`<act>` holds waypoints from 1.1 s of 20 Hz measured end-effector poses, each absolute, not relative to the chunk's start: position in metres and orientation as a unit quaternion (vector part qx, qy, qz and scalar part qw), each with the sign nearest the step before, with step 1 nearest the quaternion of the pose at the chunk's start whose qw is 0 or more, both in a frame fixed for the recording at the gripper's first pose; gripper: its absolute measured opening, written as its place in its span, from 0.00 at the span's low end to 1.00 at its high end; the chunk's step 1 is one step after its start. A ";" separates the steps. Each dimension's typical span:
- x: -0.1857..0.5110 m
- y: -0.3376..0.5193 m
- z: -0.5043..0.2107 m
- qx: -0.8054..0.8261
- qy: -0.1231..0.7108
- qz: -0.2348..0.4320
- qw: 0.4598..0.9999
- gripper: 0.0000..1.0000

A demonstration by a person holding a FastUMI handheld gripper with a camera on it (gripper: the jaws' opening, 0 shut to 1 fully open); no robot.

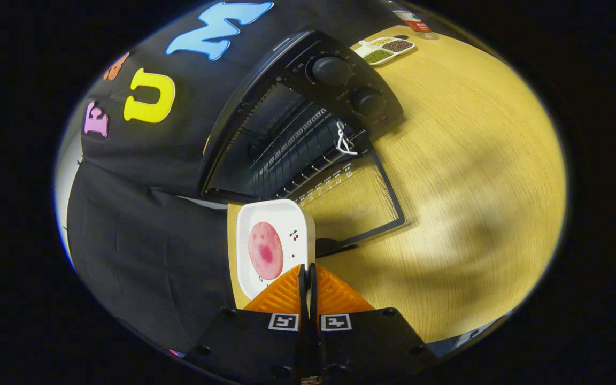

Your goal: Open the toaster oven, put the food inside, and close the toaster oven door.

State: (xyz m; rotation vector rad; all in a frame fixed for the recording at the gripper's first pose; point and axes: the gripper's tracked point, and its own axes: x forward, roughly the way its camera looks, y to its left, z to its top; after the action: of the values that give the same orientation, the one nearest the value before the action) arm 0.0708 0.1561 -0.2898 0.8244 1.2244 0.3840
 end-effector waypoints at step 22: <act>0.180 0.214 -0.306 0.601 0.393 -0.089 0.690 0.02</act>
State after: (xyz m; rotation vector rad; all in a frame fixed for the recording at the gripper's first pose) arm 0.1805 0.2136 -0.3058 1.3427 0.8794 -0.1992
